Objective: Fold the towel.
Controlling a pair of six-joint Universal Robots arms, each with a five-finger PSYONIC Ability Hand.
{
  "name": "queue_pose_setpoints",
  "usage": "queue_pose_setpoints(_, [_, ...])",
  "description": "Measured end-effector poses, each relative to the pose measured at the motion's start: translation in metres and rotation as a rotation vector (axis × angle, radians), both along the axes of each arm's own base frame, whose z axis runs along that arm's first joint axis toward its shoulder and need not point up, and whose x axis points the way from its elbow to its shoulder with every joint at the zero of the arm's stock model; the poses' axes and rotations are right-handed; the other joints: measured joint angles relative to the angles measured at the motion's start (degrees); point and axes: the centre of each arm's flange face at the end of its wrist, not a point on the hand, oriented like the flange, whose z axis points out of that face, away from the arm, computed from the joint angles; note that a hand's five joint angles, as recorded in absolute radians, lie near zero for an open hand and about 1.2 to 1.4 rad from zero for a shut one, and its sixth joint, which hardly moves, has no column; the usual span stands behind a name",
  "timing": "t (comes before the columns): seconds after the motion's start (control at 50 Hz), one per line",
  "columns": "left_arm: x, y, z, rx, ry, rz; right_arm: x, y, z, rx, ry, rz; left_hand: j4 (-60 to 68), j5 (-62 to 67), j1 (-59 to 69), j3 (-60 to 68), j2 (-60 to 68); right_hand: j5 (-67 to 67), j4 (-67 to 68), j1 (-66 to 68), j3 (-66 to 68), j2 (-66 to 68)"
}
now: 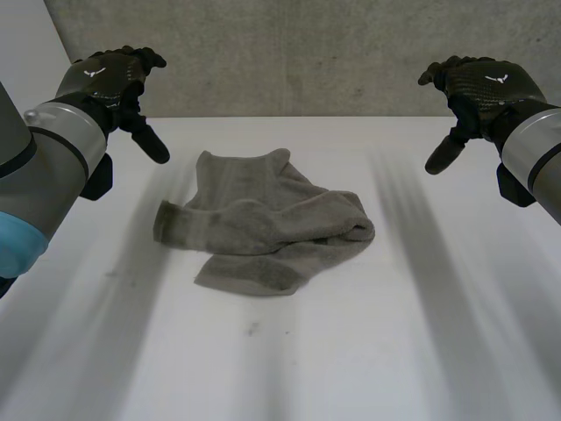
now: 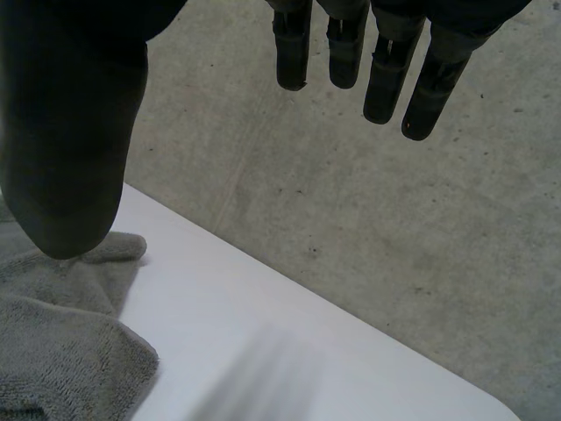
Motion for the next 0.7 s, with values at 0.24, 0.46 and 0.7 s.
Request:
queue_pose_setpoints(0.24, [0.0,0.0,0.0,-0.002,-0.002,0.0,-0.001,-0.002,-0.004,0.0,-0.001,-0.002,-1.41,-0.41,-1.22,-1.36,-1.26,5.32,3.14,4.57,3.88,3.93])
queue_pose_setpoints(0.46, [0.0,0.0,-0.001,-0.001,-0.004,-0.002,0.0,-0.002,-0.001,0.004,-0.033,0.003,-1.74,-0.42,-1.62,-1.63,-1.64,-0.09,-0.22,-0.26,-0.24,-0.27])
queue_pose_setpoints(0.7, [0.001,-0.012,-0.017,0.026,-0.03,0.006,0.007,-0.005,-0.003,-0.001,-0.038,0.034,-1.75,-0.42,-1.58,-1.64,-1.64,-0.08,-0.22,-0.27,-0.24,-0.27])
